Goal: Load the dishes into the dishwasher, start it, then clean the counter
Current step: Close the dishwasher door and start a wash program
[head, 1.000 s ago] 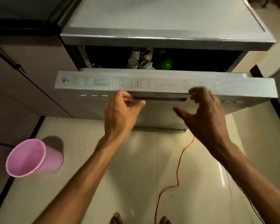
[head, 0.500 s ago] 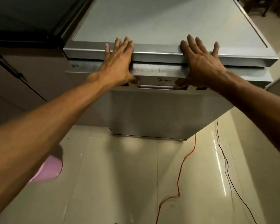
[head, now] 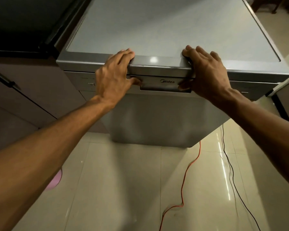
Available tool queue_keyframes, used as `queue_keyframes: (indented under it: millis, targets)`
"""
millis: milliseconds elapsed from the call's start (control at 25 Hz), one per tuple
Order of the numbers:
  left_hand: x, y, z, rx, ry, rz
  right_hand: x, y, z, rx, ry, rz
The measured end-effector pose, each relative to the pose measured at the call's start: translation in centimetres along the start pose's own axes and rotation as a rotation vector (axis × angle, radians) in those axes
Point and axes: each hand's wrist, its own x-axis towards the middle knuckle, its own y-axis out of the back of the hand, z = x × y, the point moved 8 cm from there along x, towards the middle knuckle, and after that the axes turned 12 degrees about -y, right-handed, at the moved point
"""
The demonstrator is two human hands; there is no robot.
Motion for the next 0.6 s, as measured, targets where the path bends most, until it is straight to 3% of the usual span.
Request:
queue_keyframes:
  millis: [280,600]
  targets:
    - [0.9,0.6,0.8,0.013,0.06,-0.275,-0.1,-0.5,-0.4,-0.128,-0.022,-0.191]
    - [2.6,1.8,1.4,-0.11,0.17,-0.526,0.8,0.6,-1.1,-0.095,-0.086,-0.449]
